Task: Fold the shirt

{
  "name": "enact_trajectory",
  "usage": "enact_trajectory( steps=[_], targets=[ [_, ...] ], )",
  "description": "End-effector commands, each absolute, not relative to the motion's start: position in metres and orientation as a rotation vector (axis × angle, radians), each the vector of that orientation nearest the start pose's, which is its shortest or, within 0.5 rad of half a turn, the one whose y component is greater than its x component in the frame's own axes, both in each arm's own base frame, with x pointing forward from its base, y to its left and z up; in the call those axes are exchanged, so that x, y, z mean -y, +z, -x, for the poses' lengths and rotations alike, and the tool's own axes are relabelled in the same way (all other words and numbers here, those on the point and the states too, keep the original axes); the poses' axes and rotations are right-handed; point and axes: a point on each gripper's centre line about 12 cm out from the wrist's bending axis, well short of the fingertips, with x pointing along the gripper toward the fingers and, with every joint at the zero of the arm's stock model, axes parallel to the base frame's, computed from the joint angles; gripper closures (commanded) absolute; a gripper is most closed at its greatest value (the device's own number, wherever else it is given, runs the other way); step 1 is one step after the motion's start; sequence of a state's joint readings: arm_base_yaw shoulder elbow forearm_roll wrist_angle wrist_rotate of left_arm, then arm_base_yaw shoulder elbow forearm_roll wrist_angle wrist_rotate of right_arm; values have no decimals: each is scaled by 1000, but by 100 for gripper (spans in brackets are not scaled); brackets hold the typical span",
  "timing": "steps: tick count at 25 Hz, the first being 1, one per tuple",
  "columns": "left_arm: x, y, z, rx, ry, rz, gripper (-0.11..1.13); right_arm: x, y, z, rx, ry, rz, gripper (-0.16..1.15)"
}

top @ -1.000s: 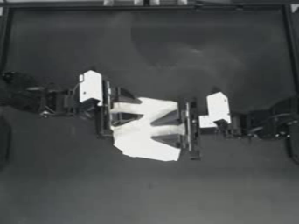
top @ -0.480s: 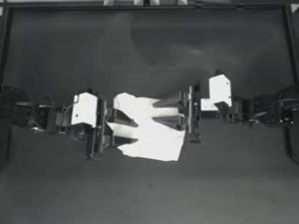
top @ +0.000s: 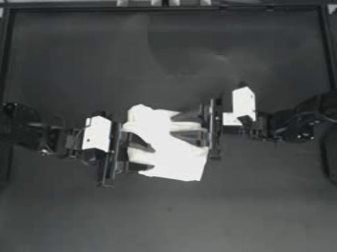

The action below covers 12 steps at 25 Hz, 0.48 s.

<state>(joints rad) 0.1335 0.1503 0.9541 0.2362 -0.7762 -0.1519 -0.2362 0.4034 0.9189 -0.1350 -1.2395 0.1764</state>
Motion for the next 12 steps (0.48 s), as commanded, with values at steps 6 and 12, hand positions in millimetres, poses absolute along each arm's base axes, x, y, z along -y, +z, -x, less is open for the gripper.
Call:
enact_trajectory(
  steps=[6, 12],
  targets=[
    [-30, 86, -344, -308, -15, 74, 24, 72, 60, -353, -43, -123, -175, 22],
    [-29, 65, -337, -337, -1, 106, 24, 75, 47, -350, -64, -134, -188, 22]
  ],
)
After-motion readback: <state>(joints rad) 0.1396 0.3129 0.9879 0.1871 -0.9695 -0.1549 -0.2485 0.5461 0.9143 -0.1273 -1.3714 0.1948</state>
